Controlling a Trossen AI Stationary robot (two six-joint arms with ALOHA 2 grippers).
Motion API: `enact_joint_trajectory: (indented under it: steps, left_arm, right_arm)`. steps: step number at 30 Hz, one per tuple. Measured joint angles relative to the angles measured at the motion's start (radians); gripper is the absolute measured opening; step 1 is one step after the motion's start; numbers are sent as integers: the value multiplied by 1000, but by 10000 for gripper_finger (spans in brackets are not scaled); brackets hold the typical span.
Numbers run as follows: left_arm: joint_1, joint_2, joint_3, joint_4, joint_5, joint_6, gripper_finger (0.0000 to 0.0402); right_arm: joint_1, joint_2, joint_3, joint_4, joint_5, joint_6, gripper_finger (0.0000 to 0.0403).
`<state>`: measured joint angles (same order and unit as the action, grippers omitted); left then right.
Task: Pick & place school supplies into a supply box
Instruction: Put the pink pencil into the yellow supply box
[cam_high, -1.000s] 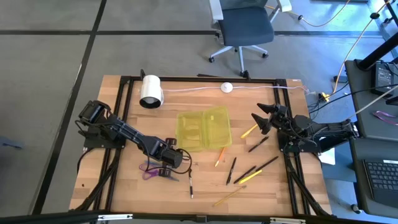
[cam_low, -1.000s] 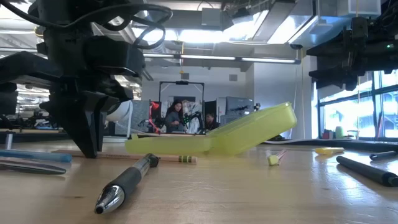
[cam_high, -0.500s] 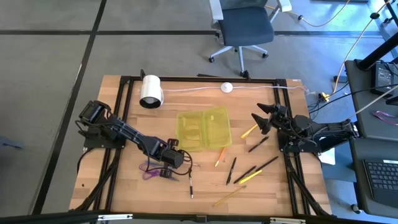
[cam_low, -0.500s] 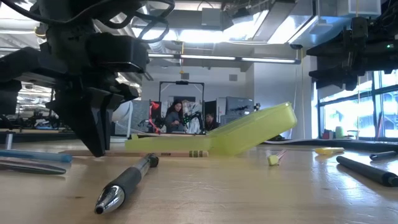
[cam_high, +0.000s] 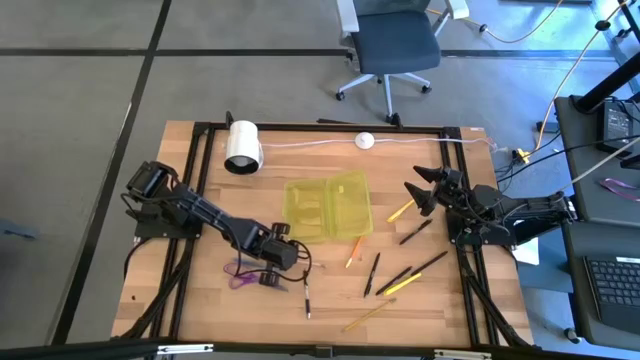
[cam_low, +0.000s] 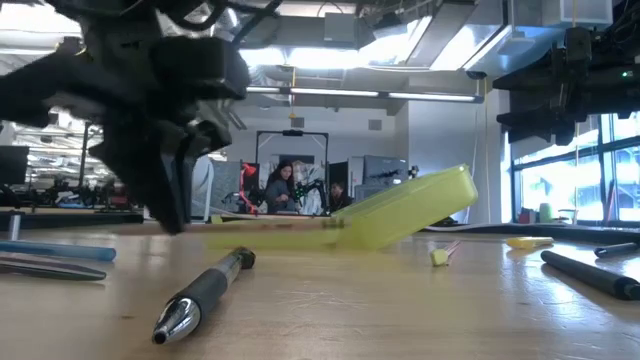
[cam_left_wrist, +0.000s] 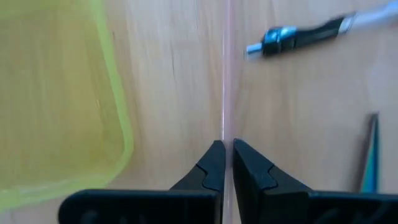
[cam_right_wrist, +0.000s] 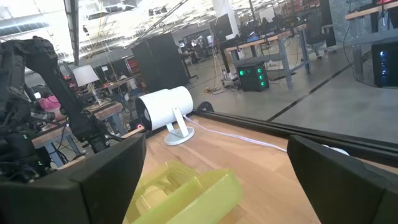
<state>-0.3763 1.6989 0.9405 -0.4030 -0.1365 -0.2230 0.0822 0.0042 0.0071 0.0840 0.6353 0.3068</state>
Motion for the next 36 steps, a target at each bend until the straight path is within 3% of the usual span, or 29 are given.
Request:
enact_joint_trajectory:
  steps: [7, 10, 17, 24, 36]
  left_arm:
    - [40, 0, 81, -19, -4, -80, 7]
    - [75, -1, 123, -19, -53, -173, 7]
    - [184, -2, 197, 3, -150, -491, 8]
    - [279, 5, 205, 180, -81, -817, 8]
    - [314, 120, 204, 353, -104, -848, 8]
  right_arm:
    - [0, 0, 0, 0, 0, -1, 393]
    - [0, 0, 0, 0, 0, 1, 393]
    - [0, 0, 0, 0, 0, 4, 393]
    - [0, 0, 0, 0, 0, 6, 393]
    - [0, 0, 0, 0, -2, 4, 393]
